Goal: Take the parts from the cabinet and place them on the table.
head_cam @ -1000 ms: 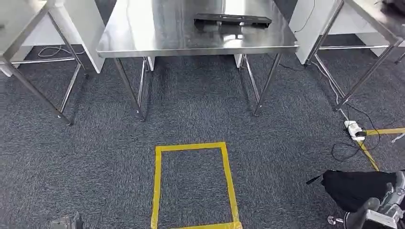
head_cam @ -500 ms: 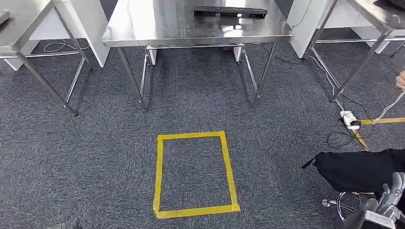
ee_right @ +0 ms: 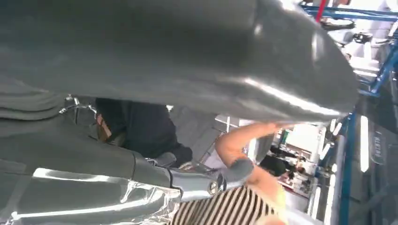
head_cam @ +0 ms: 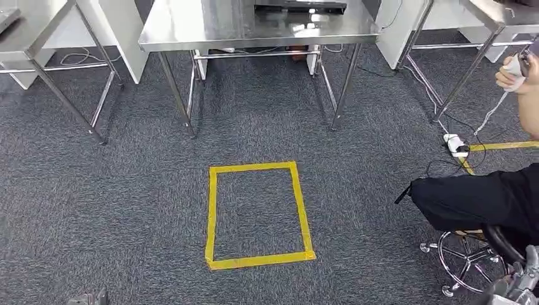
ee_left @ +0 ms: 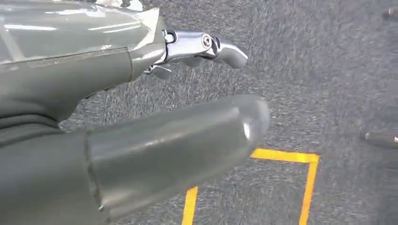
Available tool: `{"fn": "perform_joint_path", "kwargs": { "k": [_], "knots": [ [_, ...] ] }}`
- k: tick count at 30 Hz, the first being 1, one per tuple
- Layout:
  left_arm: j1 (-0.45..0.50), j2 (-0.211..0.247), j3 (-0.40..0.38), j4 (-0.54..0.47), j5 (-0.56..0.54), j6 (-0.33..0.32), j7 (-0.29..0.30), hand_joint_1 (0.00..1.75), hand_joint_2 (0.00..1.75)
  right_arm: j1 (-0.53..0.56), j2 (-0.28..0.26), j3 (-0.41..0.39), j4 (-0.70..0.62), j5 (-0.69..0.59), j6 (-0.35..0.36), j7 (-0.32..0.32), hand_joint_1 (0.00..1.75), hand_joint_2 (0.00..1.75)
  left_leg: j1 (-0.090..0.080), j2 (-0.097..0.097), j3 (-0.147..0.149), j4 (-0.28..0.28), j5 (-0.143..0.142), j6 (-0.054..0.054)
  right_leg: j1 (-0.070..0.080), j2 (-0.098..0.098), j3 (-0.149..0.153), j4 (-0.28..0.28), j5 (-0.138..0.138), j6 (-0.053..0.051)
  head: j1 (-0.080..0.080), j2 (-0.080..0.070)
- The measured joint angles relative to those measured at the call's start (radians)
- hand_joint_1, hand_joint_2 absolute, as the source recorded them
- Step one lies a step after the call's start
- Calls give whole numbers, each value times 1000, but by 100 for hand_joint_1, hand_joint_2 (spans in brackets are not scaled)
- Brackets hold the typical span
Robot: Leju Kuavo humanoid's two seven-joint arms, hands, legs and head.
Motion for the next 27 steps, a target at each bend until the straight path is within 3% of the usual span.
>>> {"fn": "perform_joint_path", "kwargs": {
  "k": [1,2,3,5,6,7,8,10,11,12,13,15,16,17,18,20,21,22,23,24,25,26,27],
  "knots": [
    [1,0,-2,-1,-1,0,3,0,0,4,4,-6,0,0,4,0,0,0,2,-2,-7,0,5,-7,-6,-2,-7,-2,12,-13,0,0],
    [1,-1,-5,-1,-1,1,6,0,0,7,8,-12,-4,0,9,0,0,0,5,-5,-15,17,-33,-12,-6,-4,-17,-2,22,-22,-2,0],
    [2,-2,-8,-1,-2,1,8,0,0,10,14,-18,-8,0,15,0,0,0,6,-6,-27,60,-92,-17,-6,-5,-26,-1,31,-30,-6,0],
    [-1,-2,-17,-1,-2,2,10,0,0,13,23,-24,-10,0,18,-1,0,0,6,-8,-68,205,-193,-24,0,-5,-45,-1,48,-35,-10,0],
    [-2,-2,-21,-1,-2,3,13,0,0,16,27,-29,-10,1,20,0,0,0,6,-9,-87,282,-217,-25,4,-5,-57,1,56,-36,-11,0],
    [-2,-3,-24,-1,-2,5,16,0,0,18,32,-36,-11,3,27,2,0,0,6,-9,-86,314,-209,-22,7,-5,-67,3,63,-37,-11,0],
    [-2,-4,-28,-2,-2,8,20,0,0,18,37,-44,-11,3,36,4,0,0,5,-9,-63,294,-187,-18,10,-4,-74,7,66,-34,-11,0],
    [-3,-6,-42,-11,6,16,32,0,0,16,52,-65,-11,1,72,12,0,0,0,-10,54,134,-127,-1,16,-4,-81,14,68,-35,-12,0],
    [-6,-6,-50,-16,11,21,35,0,0,15,59,-77,-11,-4,88,13,0,0,-4,-19,118,36,-118,15,18,-5,-79,15,69,-34,-11,0],
    [-10,-5,-55,-23,15,23,39,0,0,13,63,-85,-11,-10,97,16,0,0,-5,-23,141,-2,-140,29,21,-8,-87,16,73,-26,-4,0],
    [-11,-5,-61,-26,19,23,39,0,0,6,63,-94,-11,-12,104,19,0,0,-10,-18,135,-1,-127,27,14,-8,-86,16,77,-21,-1,0],
    [-12,-5,-69,-29,21,26,42,0,0,7,63,-102,-10,-17,110,21,0,0,-18,-18,132,-8,-125,37,10,-7,-90,14,84,-10,-14,0],
    [-13,-5,-73,-34,21,29,42,0,0,5,63,-106,-11,-19,111,21,0,0,-16,-16,133,-22,-117,44,16,-5,-96,12,87,-5,-13,0],
    [-13,-10,-77,-35,23,29,42,0,0,4,63,-112,-13,-21,114,23,0,0,-4,-5,136,-38,-103,45,13,-2,-101,30,75,-7,-14,0],
    [-15,-9,-79,-37,30,32,42,0,0,0,63,-118,-13,-25,121,23,0,0,-4,-3,132,-44,-97,53,12,2,-129,76,44,-7,-9,0],
    [-13,-10,-84,-37,34,37,44,0,0,-7,63,-129,-9,-35,129,30,0,0,-3,8,120,-44,-93,52,1,4,-213,239,-28,-6,1,0],
    [-12,-10,-89,-37,37,39,45,0,0,-7,63,-134,-5,-38,131,31,0,0,-3,15,115,-43,-90,50,-5,4,-255,325,-55,1,1,0],
    [-12,-10,-90,-37,39,39,45,0,0,-8,63,-140,-2,-39,132,32,0,0,-3,19,112,-42,-88,48,-10,4,-269,353,-57,12,2,0],
    [-12,-10,-93,-37,41,40,45,0,0,-13,63,-147,2,-43,136,34,0,0,-1,27,110,-40,-88,46,-16,4,-257,328,-39,27,3,0],
    [-12,-10,-96,-37,42,41,45,0,0,-17,63,-152,6,-46,139,36,0,0,2,34,109,-36,-88,45,-21,2,-222,262,-6,43,3,0],
    [-12,-10,-98,-37,44,41,45,0,0,-22,62,-156,10,-50,143,37,0,0,5,41,108,-29,-91,40,-27,-5,-173,165,33,59,3,0],
    [-12,-9,-98,-37,49,42,45,0,0,-29,62,-162,14,-55,145,40,0,0,6,47,105,-19,-96,32,-32,-29,-121,63,68,71,4,0],
    [-11,-2,-98,-37,51,43,45,0,0,-39,62,-172,26,-60,152,44,0,0,-2,52,102,-8,-102,22,-31,-66,-112,36,72,64,9,0]
  ]
}}
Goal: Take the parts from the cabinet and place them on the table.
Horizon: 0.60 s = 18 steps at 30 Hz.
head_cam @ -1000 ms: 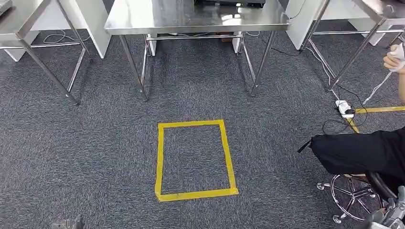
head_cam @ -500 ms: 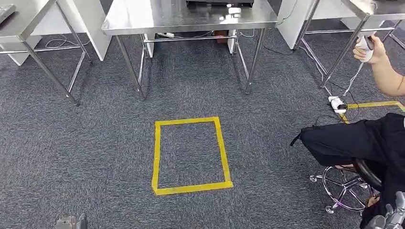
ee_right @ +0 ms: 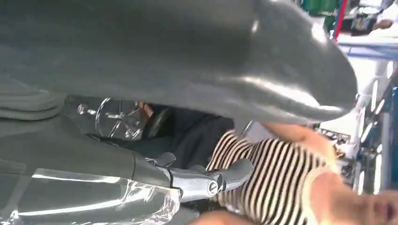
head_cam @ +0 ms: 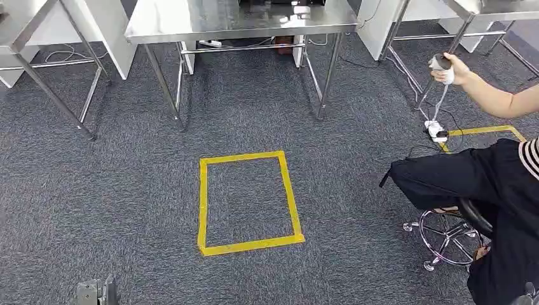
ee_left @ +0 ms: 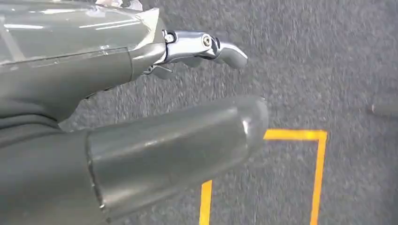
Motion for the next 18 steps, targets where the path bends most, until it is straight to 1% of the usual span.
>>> {"fn": "perform_joint_path", "kwargs": {
  "k": [1,2,3,4,5,6,7,8,9,10,11,12,13,14,15,16,17,18],
  "knots": [
    [0,0,-1,0,0,0,-1,0,0,-3,0,-10,8,-6,5,7,0,0,0,5,0,4,-4,-9,3,20,-5,0,6,-17,-3,0],
    [-1,0,-4,0,2,0,-1,0,0,-4,0,-19,16,-11,11,8,0,0,1,9,-1,4,-2,-15,5,26,-9,3,6,-30,-7,0],
    [0,0,-4,0,2,1,-1,0,0,-5,0,-29,22,-13,11,9,0,0,4,15,0,2,1,-20,10,31,-13,5,7,-37,-6,0],
    [0,0,-5,0,2,1,-1,0,0,-6,0,-36,27,-15,12,9,0,0,7,22,0,2,3,-26,9,40,-16,4,13,-46,-6,0],
    [-1,0,-4,0,2,1,-2,0,0,-6,1,-41,30,-15,12,9,0,0,15,1,-5,10,-9,-34,2,47,-8,1,20,-57,-6,0],
    [0,0,-5,0,2,1,-2,0,0,-8,1,-43,33,-15,12,9,0,0,15,-33,-18,43,-46,-38,4,55,-14,1,24,-64,-12,0],
    [2,0,-4,1,2,1,-2,0,0,-9,1,-46,37,-16,12,10,0,0,14,-53,-46,113,-95,-40,5,61,-19,2,27,-68,-16,0],
    [2,1,-4,1,2,1,-2,0,0,-11,1,-50,44,-19,13,13,0,0,14,-61,-83,198,-139,-41,8,70,-24,3,29,-71,-18,0],
    [3,1,-4,2,3,6,-1,0,0,-14,1,-58,55,-24,13,26,0,0,14,-64,-121,281,-171,-40,13,79,-27,3,32,-74,-20,0],
    [3,1,-4,4,3,19,3,0,0,-19,-1,-72,77,-33,14,41,0,0,14,-66,-142,326,-179,-37,16,87,-29,3,33,-77,-20,0],
    [3,2,-4,8,3,31,5,0,0,-26,-5,-87,104,-34,14,53,0,0,13,-67,-141,323,-163,-33,19,97,-29,3,34,-77,-19,0],
    [2,4,-4,18,3,42,6,0,0,-40,-12,-108,143,-39,14,63,0,0,13,-68,-114,271,-123,-26,21,108,-28,3,34,-76,-20,0],
    [0,8,-4,30,3,53,8,0,0,-64,-18,-135,189,-43,14,70,0,0,13,-75,-73,190,-76,-19,23,122,-26,3,35,-74,-19,0],
    [-3,14,-4,45,8,64,8,0,0,-97,-25,-163,243,-49,11,75,0,0,13,-98,-20,85,-26,-9,24,138,-24,3,37,-72,-21,0],
    [-7,20,-4,59,10,74,8,0,0,-123,-32,-188,296,-50,9,77,0,0,14,-151,10,31,-28,3,20,148,-26,2,39,-69,-21,0],
    [-12,27,-5,81,9,89,8,0,0,-147,-42,-212,355,-50,3,80,0,0,15,-163,13,15,-28,6,30,155,-33,6,42,-63,-16,0],
    [-17,37,-4,100,8,114,9,0,0,-172,-68,-242,434,-43,-10,86,0,0,9,-147,11,16,-29,4,21,168,-41,5,47,-55,-19,0],
    [-21,42,-4,124,2,144,16,0,0,-194,-86,-273,521,-29,-30,88,0,0,6,-142,9,15,-29,5,18,177,-44,3,50,-50,-21,0]
  ]
}}
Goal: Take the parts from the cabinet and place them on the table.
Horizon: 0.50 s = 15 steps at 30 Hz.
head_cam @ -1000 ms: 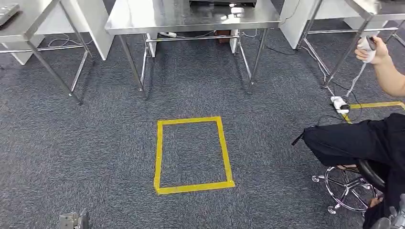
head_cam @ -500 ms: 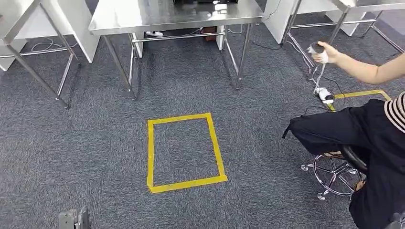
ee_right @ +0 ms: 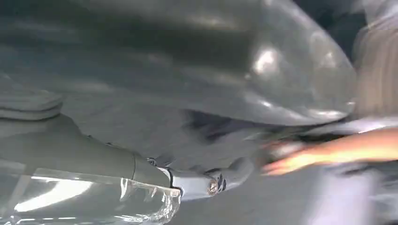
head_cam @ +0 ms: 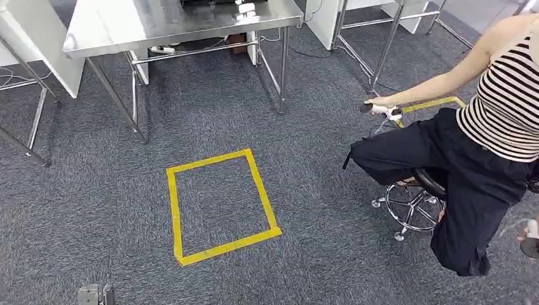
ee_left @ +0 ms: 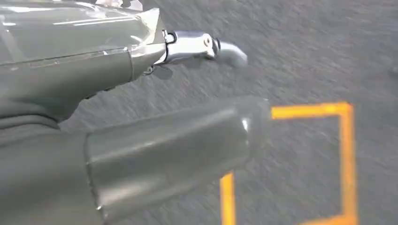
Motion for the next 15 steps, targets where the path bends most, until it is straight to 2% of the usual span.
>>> {"fn": "perform_joint_path", "kwargs": {
  "k": [1,2,3,4,6,7,8,9,10,11,12,13,14,15],
  "knots": [
    [-4,14,1,28,-4,34,17,0,0,-24,-30,-38,114,23,-39,0,0,0,-2,12,2,-6,4,4,-3,11,-2,-7,6,10,-1,0],
    [-7,19,2,57,-4,51,41,0,0,-43,-67,-74,225,43,-71,0,0,0,8,26,8,-27,18,11,-2,2,-8,-2,4,11,-1,0],
    [-7,26,3,82,-4,57,62,0,0,-60,-90,-103,332,60,-93,4,0,0,7,38,11,-34,22,14,0,-49,-24,21,-11,10,6,0],
    [-3,33,5,105,-5,69,78,0,0,-75,-114,-125,427,78,-116,24,0,0,4,49,8,-35,24,18,-1,-78,-56,81,-47,6,16,0],
    [13,41,8,147,-11,84,95,0,0,-90,-140,-149,587,106,-152,37,0,0,1,80,3,-35,24,18,-2,-93,-137,246,-119,5,23,0],
    [19,43,9,163,-12,87,100,0,0,-92,-149,-156,646,111,-161,41,0,0,0,95,0,-34,24,18,-3,-93,-167,313,-138,9,22,0],
    [21,45,10,178,-16,91,113,0,0,-94,-148,-162,705,115,-172,59,0,0,0,107,-1,-34,25,17,-6,-95,-169,324,-135,17,23,0],
    [20,45,10,193,-23,105,138,0,0,-99,-153,-171,760,116,-184,98,0,0,0,119,0,-33,24,17,-9,-98,-136,276,-114,30,22,0],
    [20,45,10,207,-33,121,170,0,0,-105,-155,-180,806,119,-201,150,0,0,-1,129,1,-33,24,16,-10,-106,-86,193,-83,40,24,0],
    [21,45,10,220,-48,139,208,0,0,-111,-157,-187,849,127,-226,216,0,0,-1,139,3,-31,22,12,-11,-123,-26,89,-52,48,24,0],
    [23,46,9,230,-61,154,242,0,0,-117,-156,-189,883,133,-258,269,0,0,-3,147,6,-27,19,6,-11,-167,28,2,-34,48,26,0],
    [28,46,7,239,-71,163,275,0,0,-125,-151,-194,916,127,-293,319,0,0,-10,157,4,-21,12,-5,-6,-177,32,-10,-28,32,27,0],
    [31,48,6,249,-79,175,297,0,0,-127,-143,-208,942,105,-322,335,0,0,-10,162,8,-21,12,-11,-4,-159,30,-9,-25,18,22,0],
    [32,47,5,256,-84,184,318,0,0,-128,-139,-223,965,89,-336,336,0,0,-8,171,11,-21,12,-15,-2,-154,24,-8,-25,12,21,0]
  ]
}}
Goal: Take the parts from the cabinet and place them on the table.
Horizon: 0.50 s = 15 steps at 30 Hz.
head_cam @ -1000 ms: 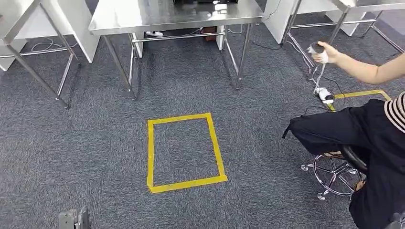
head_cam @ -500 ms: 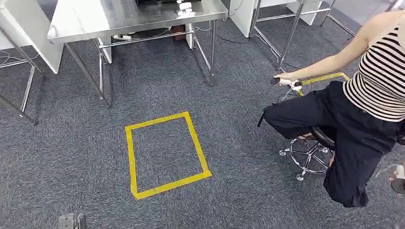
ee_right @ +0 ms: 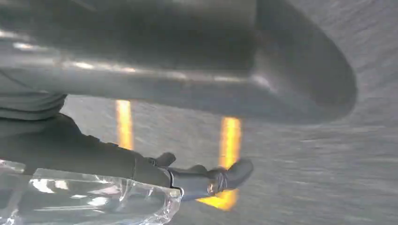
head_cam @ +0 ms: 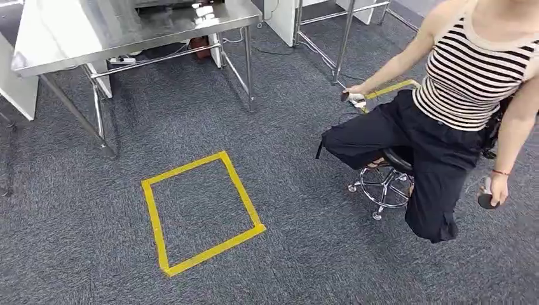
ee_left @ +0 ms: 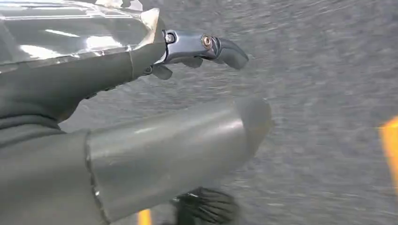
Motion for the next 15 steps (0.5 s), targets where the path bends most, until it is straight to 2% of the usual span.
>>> {"fn": "perform_joint_path", "kwargs": {
  "k": [1,2,3,4,5,6,7,8,9,10,11,12,13,15],
  "knots": [
    [0,-1,0,6,0,9,19,0,0,0,3,-15,19,-11,-9,-2,0,0,2,7,2,-2,1,-5,2,8,-4,1,-1,-7,0,0],
    [3,-2,0,8,0,14,29,0,0,0,5,-26,34,-16,-12,-3,0,0,4,12,1,1,-3,-12,-2,17,-3,-3,6,-16,0,0],
    [5,-1,0,12,0,16,34,0,0,1,7,-34,45,-18,-13,-4,0,0,10,-25,-6,19,-24,-20,-8,24,2,-4,9,-23,-2,0],
    [8,-1,-1,16,-1,17,38,0,0,-1,8,-39,56,-19,-13,-4,0,0,11,-63,-27,70,-69,-22,-8,32,-2,-3,15,-31,-7,0],
    [11,0,-1,19,-1,17,40,0,0,-4,6,-44,63,-19,-13,-4,0,0,11,-83,-60,147,-117,-24,-7,39,-6,-3,17,-33,-10,0],
    [15,2,-1,23,-1,18,43,0,0,-6,5,-51,71,-19,-13,-4,0,0,11,-92,-102,243,-162,-25,-4,50,-11,-3,19,-37,-13,0],
    [17,2,-1,25,-1,19,46,0,0,-6,5,-54,76,-19,-13,-4,0,0,12,-94,-127,298,-182,-25,-2,58,-13,-2,20,-38,-14,0],
    [20,2,-1,28,-1,20,46,0,0,-6,5,-58,83,-19,-14,-4,0,0,11,-95,-143,331,-182,-23,1,70,-15,-2,22,-39,-14,0],
    [21,2,-1,30,0,20,46,0,0,-6,5,-61,89,-19,-14,-4,0,0,12,-95,-130,302,-154,-19,2,82,-16,-1,23,-37,-15,0],
    [21,2,-1,31,0,20,46,0,0,-6,5,-64,94,-19,-14,-4,0,0,11,-98,-97,237,-111,-15,2,93,-15,1,24,-37,-15,0],
    [21,2,-1,32,0,21,47,0,0,-7,5,-67,97,-20,-14,-4,0,0,12,-107,-48,142,-63,-10,2,105,-15,3,24,-36,-15,0],
    [21,4,-1,32,1,25,53,0,0,-8,5,-67,99,-20,-14,-8,0,0,13,-139,-4,57,-28,-5,2,114,-15,6,24,-35,-16,0],
    [20,5,-1,34,3,29,67,0,0,-11,5,-69,102,-19,-14,-18,0,0,14,-183,14,17,-37,-2,10,123,-20,11,25,-30,-18,0],
    [21,6,0,37,6,44,96,0,0,-15,-5,-70,102,-11,-13,-45,0,0,9,-157,9,20,-32,-1,6,139,-28,12,31,-17,-16,0]
  ]
}}
